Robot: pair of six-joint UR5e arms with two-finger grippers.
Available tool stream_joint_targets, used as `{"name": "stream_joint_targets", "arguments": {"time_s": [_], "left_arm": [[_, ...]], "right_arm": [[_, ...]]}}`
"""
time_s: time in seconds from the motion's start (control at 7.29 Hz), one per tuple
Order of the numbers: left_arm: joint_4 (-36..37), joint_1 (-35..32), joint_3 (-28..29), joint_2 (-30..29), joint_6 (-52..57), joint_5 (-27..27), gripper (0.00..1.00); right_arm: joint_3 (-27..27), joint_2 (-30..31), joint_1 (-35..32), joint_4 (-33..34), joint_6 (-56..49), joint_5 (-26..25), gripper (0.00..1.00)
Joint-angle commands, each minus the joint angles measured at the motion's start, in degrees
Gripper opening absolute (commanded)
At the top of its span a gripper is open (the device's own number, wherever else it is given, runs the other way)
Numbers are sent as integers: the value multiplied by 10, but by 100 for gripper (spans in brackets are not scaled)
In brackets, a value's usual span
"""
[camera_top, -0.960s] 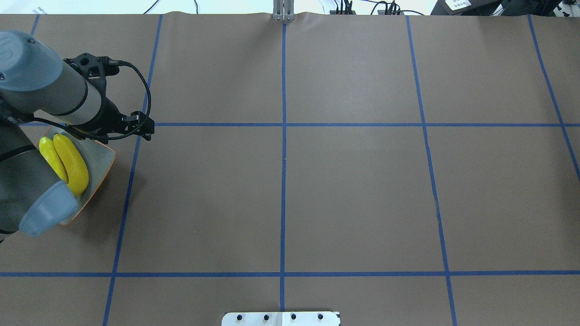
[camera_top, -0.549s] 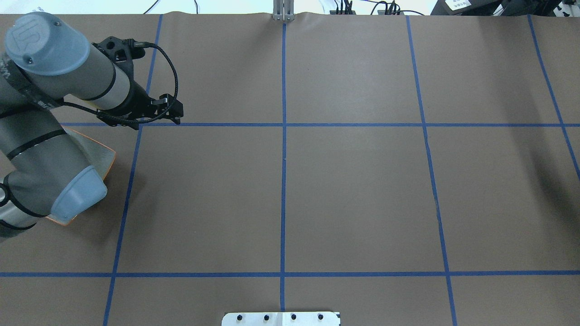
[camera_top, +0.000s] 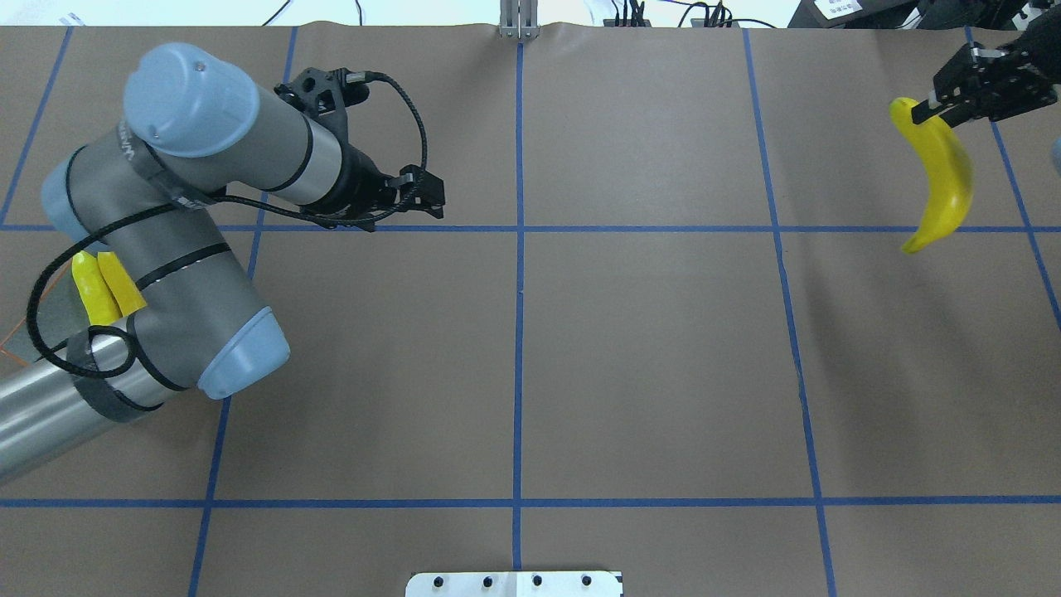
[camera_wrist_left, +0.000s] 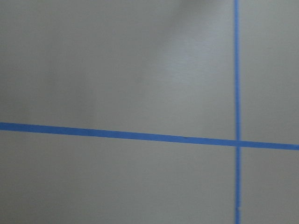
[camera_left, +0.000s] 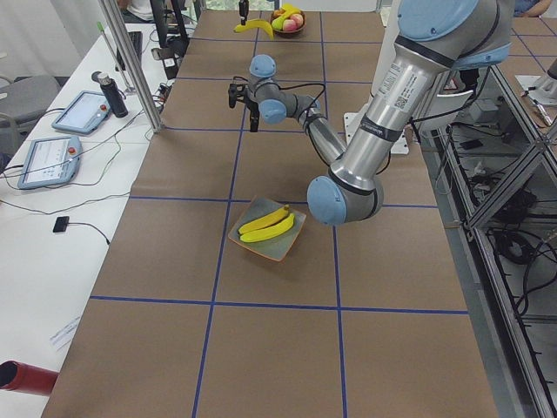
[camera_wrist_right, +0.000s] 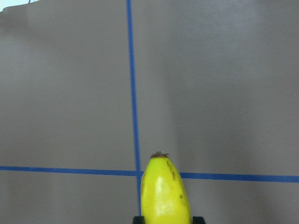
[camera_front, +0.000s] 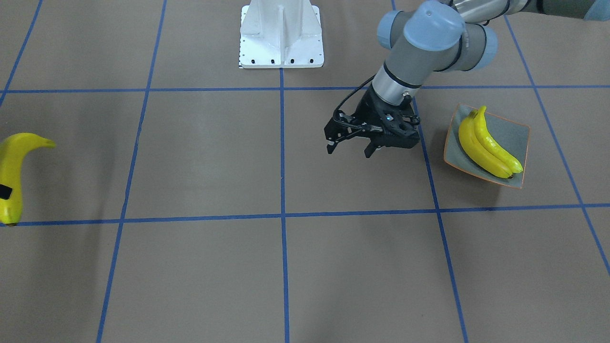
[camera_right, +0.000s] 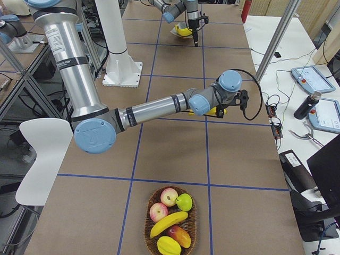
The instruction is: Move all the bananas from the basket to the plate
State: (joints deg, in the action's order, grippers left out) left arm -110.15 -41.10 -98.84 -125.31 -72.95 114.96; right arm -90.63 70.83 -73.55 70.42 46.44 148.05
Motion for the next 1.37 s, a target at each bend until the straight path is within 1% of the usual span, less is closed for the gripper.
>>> {"name": "stream_joint_targets", "arguments": {"time_s": [0.0,0.14,0.27,0.55,0.82,0.96,1.23], "left_arm": [[-24,21,18,-51,-6,0,100],[-64,32,19,-51,-11,-2,100],[-90,37,25,-56,-11,-2,100],[-126,53,60,-100,-11,-1,99],[-194,61,79,-105,-9,-1,99],[-209,64,88,-106,-7,-1,98],[-212,66,89,-114,-8,-1,98]], "right_arm": [[2,-70,73,-35,137,-26,0],[2,-99,99,-37,172,-47,0],[2,-117,124,-55,211,-70,0],[4,-128,167,-122,288,-122,0],[4,-141,192,-154,326,-135,0],[4,-149,208,-155,328,-137,0],[5,-165,220,-155,335,-136,0]]}}
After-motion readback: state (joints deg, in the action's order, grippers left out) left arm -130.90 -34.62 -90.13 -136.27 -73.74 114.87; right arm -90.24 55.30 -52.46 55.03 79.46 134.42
